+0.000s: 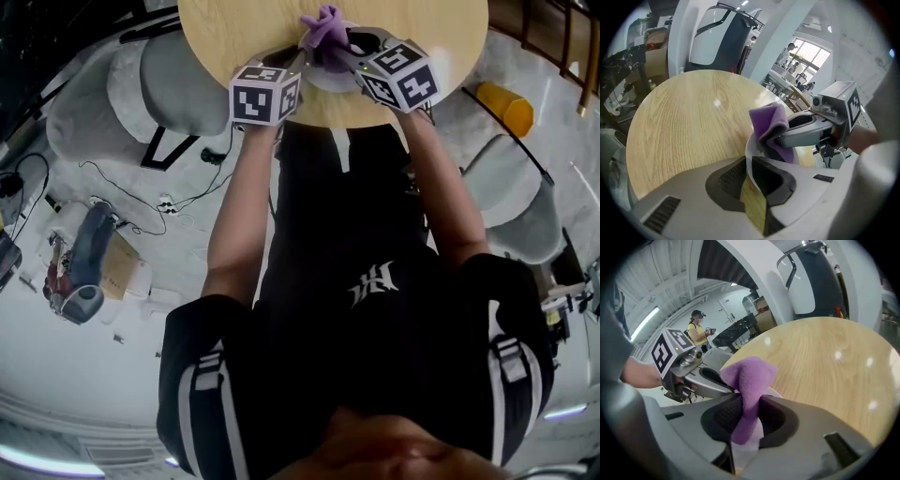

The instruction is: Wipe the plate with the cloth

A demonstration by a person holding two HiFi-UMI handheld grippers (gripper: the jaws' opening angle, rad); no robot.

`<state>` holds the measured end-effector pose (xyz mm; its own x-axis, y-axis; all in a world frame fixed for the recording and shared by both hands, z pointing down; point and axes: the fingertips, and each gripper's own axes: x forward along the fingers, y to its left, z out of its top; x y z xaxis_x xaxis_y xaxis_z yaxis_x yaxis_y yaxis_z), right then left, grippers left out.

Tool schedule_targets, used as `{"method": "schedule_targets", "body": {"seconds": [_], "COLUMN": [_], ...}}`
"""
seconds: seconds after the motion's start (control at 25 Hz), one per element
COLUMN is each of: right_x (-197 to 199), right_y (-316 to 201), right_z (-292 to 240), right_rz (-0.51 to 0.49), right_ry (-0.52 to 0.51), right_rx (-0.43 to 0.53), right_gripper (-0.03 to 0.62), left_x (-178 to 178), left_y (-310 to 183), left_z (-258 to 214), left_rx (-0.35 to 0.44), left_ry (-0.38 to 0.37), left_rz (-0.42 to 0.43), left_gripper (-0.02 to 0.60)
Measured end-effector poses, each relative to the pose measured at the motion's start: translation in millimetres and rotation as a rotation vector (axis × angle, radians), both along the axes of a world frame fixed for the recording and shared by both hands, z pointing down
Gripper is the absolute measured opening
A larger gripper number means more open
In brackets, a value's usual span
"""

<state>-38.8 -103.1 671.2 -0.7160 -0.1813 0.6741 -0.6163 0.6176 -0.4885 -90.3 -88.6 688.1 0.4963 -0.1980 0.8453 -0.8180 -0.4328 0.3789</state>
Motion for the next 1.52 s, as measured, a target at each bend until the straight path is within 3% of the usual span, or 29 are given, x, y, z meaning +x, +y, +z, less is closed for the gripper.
{"method": "schedule_targets", "body": {"seconds": [0.32,0.6,0.72,0.84,1.12,1.32,1.52], "right_x": [67.9,99.7,85.7,44.8,-15.5,-5.4,39.1], "right_y": [3.7,9.1,3.0,-2.4,13.1,13.3,15.3], "right_z": [0.0,-9.7,-29.7,-46.1,-9.5,2.0,4.8], "right_rz": [0.095,0.150,0.157,0.128,0.028,0.017,0.068], "right_ry": [0.058,0.109,0.078,-0.015,-0.064,-0.016,0.026], "right_rx": [-0.022,-0.020,0.018,0.039,-0.064,-0.060,-0.069], "right_gripper": [0.095,0.095,0.094,0.094,0.094,0.095,0.095], "left_x": [0.2,-0.7,-0.8,-1.4,-0.6,-1.1,-1.6], "left_y": [-0.5,-0.7,-1.1,-1.4,-0.8,0.1,-0.7], "left_z": [-0.3,0.3,0.2,0.1,-0.2,1.0,0.4], "left_rx": [-0.001,-0.011,-0.011,-0.011,-0.008,-0.011,-0.010], "left_ry": [0.007,0.013,0.012,0.012,0.012,0.017,0.023], "left_rz": [0.010,0.005,0.003,0.001,-0.004,-0.002,-0.004], "left_gripper": [0.050,0.051,0.051,0.050,0.050,0.051,0.051]}}
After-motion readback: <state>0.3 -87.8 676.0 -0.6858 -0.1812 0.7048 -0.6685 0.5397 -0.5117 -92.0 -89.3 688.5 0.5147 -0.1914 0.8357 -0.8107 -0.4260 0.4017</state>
